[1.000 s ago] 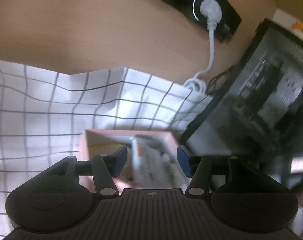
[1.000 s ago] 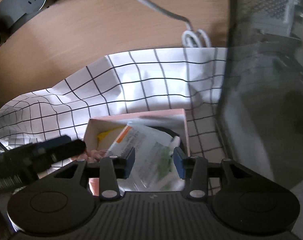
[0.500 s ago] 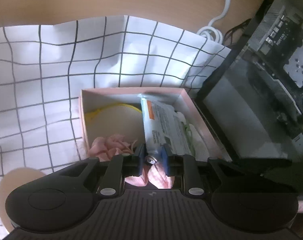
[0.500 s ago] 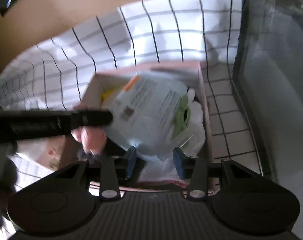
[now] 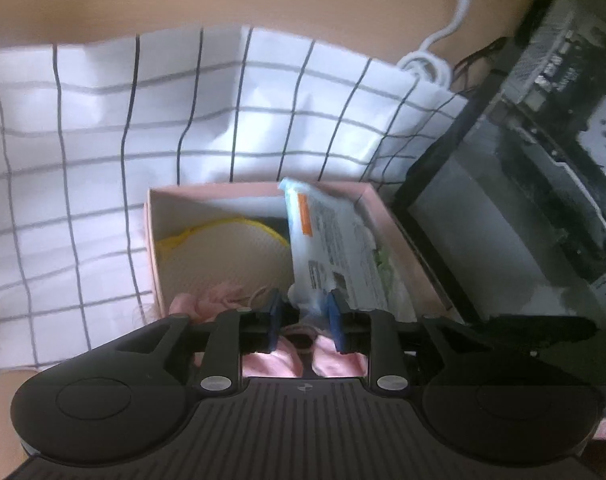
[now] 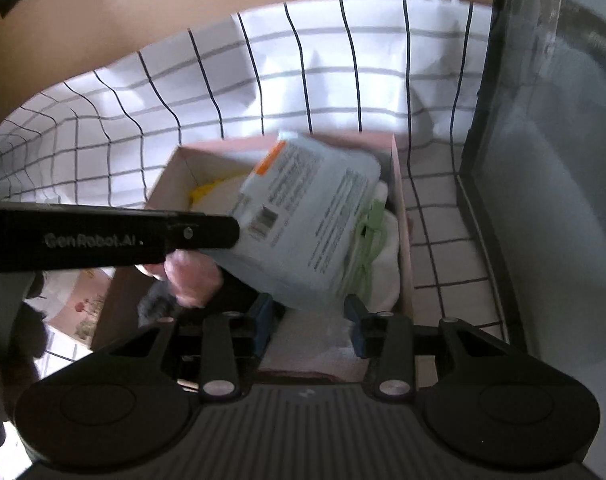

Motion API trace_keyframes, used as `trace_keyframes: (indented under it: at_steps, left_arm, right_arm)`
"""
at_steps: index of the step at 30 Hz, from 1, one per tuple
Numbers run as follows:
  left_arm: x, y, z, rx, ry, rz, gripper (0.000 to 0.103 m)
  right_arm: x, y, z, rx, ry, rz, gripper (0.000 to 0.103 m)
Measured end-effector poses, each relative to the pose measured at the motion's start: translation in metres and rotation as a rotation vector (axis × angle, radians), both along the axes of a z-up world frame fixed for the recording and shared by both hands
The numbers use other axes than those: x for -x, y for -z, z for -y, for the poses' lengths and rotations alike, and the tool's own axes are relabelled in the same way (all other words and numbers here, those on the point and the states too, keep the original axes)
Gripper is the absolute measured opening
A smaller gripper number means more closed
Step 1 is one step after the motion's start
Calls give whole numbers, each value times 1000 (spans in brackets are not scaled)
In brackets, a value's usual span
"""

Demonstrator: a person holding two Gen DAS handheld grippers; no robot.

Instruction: Organize soft objects

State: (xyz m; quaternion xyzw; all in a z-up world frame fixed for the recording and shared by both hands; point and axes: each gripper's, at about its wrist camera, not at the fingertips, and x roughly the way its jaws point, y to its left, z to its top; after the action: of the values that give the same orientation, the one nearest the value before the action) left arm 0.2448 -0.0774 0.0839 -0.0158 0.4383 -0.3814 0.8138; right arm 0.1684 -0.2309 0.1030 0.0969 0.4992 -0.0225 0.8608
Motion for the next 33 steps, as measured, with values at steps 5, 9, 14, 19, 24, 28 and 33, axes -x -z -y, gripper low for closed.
trace_keyframes:
  at_steps: [5, 9, 14, 19, 24, 28, 33]
  left_arm:
    - [22, -29, -19, 24, -1, 151, 28]
    - [45, -52, -46, 51, -24, 271, 28]
    - [89, -64, -77, 37, -57, 375, 28]
    - [148, -48, -106, 20, -186, 398, 28]
    - [207, -2, -127, -68, -406, 322, 28]
    - [237, 37, -135, -186, -552, 228, 28]
    - [255, 63, -130, -253, -621, 178, 29]
  right_arm:
    - [18, -28, -5, -9, 91, 104, 75]
    - [40, -51, -10, -15, 150, 200, 83]
    - [61, -64, -30, 54, 84, 258, 84]
    - [98, -59, -50, 113, -74, 313, 86]
    - [134, -25, -64, 95, -263, 278, 88]
    - [154, 10, -76, 92, -394, 220, 88]
    - [161, 39, -85, 61, -458, 144, 88]
